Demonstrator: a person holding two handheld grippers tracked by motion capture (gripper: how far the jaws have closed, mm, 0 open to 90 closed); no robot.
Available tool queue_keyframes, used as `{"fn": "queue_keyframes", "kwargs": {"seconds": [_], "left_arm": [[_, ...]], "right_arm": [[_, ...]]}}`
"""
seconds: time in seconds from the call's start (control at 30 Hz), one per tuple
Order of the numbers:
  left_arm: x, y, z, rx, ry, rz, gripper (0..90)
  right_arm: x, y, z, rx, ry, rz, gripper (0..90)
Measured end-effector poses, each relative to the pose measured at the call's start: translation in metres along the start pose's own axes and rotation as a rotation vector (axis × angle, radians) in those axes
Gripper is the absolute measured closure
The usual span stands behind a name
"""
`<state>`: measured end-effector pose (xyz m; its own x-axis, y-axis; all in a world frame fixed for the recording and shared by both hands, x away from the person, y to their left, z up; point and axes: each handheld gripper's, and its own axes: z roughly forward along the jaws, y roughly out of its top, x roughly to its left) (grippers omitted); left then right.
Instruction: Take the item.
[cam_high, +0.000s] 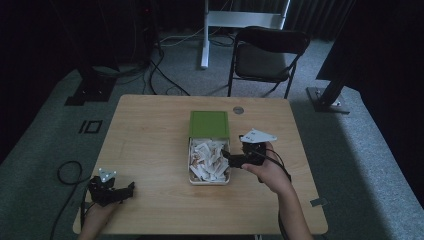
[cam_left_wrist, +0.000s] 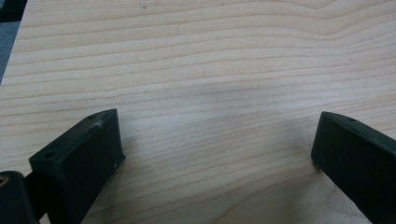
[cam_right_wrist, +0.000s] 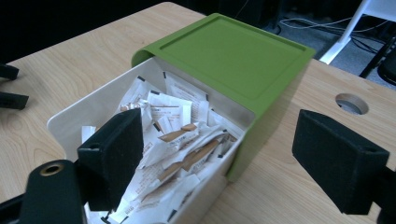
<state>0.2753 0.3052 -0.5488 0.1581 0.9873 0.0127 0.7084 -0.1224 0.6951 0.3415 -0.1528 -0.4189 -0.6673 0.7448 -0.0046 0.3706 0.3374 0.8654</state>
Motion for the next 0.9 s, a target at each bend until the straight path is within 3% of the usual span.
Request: {"fn": "queue_keyframes", "kwargs": {"seconds": [0.9], "left_arm": [[0.0,0.0,0.0,0.0,0.001,0.0,2.7]], "right_arm": [[0.033,0.007,0.049,0.065,0.116,-0.052,17.1]]}}
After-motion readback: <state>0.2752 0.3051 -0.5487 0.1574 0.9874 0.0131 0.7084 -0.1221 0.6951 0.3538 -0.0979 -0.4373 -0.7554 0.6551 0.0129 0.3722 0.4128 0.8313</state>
